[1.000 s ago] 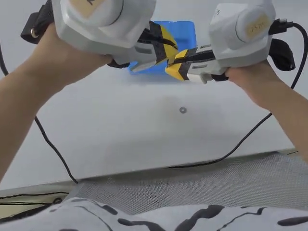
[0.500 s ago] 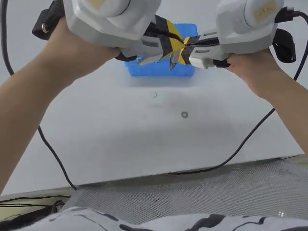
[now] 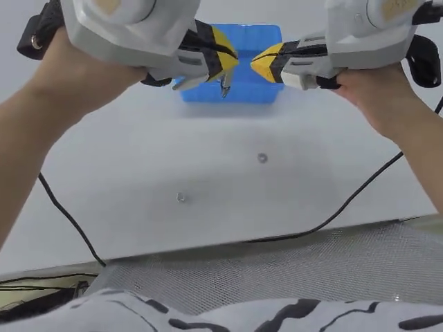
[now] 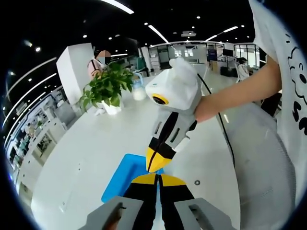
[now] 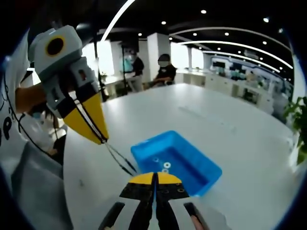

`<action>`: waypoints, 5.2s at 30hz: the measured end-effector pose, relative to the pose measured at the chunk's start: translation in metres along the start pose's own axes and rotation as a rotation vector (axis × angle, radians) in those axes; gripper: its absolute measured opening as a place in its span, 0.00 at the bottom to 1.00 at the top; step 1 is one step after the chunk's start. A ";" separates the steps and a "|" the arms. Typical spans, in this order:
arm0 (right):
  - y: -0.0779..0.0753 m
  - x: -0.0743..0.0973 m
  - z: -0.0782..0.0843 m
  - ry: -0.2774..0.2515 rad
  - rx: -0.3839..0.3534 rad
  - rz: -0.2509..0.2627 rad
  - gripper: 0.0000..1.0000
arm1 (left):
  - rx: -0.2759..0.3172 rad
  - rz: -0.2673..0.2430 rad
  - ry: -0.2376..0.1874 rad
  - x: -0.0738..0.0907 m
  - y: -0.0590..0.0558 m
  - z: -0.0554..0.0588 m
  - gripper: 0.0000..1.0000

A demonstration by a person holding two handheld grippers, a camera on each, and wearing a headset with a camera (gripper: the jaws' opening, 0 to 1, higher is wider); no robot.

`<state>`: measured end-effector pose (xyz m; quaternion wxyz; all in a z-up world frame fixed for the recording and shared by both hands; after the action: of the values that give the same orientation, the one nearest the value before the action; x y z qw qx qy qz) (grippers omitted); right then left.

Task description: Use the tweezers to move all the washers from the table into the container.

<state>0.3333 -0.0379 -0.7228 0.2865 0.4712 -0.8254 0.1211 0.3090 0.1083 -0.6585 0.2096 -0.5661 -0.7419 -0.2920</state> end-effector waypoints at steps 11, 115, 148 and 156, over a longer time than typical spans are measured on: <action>0.034 -0.002 -0.002 0.033 0.052 -0.094 0.02 | 0.012 -0.026 -0.015 0.018 -0.013 0.000 0.00; 0.168 -0.010 0.004 0.223 0.107 -0.189 0.10 | 0.334 -0.043 -0.148 0.064 -0.113 0.100 0.00; 0.170 -0.034 0.020 0.241 0.204 -0.208 0.06 | 0.218 0.024 -0.062 0.064 -0.118 0.075 0.00; 0.151 -0.009 0.006 0.188 0.200 -0.099 0.06 | 0.121 0.006 -0.080 0.059 -0.105 0.040 0.00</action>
<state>0.2065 0.0448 -0.7225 0.3199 0.5239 -0.7545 0.2321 0.1924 0.1574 -0.6711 0.2144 -0.5657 -0.7643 -0.2232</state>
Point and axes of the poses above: the centre of the closed fingertips' face, and the gripper's own axes: x roughly backward along the fingers, y roughly to its left, z roughly out of its underside, the point moved 9 cm from there along x, roughly backward along the fingers, and after that the axes turned 2 degrees about y, right-handed, at the moved point
